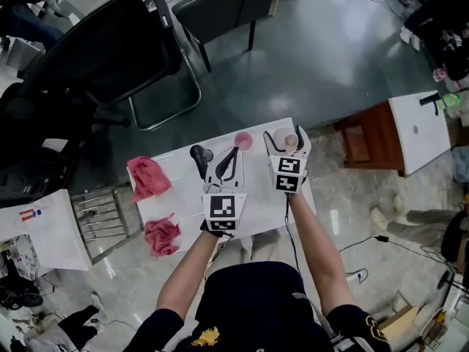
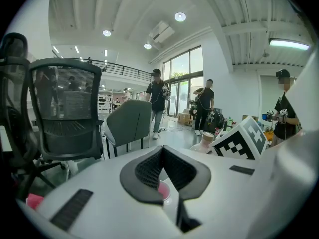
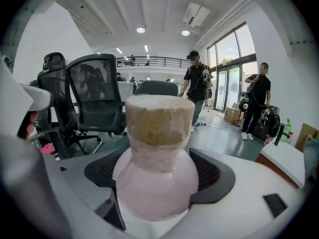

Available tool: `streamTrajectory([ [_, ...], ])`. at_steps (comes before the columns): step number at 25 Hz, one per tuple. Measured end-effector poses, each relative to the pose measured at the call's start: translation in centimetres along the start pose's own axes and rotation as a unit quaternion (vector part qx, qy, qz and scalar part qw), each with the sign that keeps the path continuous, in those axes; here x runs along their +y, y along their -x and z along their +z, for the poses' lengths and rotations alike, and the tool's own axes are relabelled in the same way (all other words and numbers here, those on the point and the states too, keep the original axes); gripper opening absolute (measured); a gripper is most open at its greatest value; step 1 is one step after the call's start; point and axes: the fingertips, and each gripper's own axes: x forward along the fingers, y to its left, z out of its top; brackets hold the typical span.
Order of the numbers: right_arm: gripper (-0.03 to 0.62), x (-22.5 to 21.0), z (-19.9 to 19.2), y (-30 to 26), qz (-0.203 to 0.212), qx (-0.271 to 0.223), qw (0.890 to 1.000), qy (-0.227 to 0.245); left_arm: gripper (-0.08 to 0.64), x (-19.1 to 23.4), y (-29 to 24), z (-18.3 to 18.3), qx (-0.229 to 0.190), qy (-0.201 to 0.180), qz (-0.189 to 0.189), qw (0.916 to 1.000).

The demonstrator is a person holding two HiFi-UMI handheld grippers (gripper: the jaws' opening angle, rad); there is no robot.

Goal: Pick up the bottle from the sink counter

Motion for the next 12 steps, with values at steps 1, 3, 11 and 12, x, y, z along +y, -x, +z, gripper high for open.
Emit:
streamTrajectory([
  [1, 0.430, 0.2, 0.3, 0.3, 0.002, -0.001, 1.000, -0.001, 0.018, 0.1, 0.2, 0.1, -0.001, 0.001, 0.001, 1.0000],
  [3, 0.430, 0.7, 0.8, 0.9, 0.006, -0.004, 1.000, -0.002, 0.018, 0.3, 0.7, 0.3, -0.001, 0.003, 0.003, 1.0000],
  [11, 0.430, 1.7, 3.2, 3.4, 0.018, -0.016, 1.000, 0.004, 0.018, 0.8, 2.8, 1.6, -0.003, -0.002, 0.010, 0.9999],
  [12, 0.430, 1.8, 3.6, 3.6, 0.018, -0.018, 1.000, 0.005, 0.018, 1.1, 2.9, 1.9, -0.005, -0.001, 0.012, 0.9999],
])
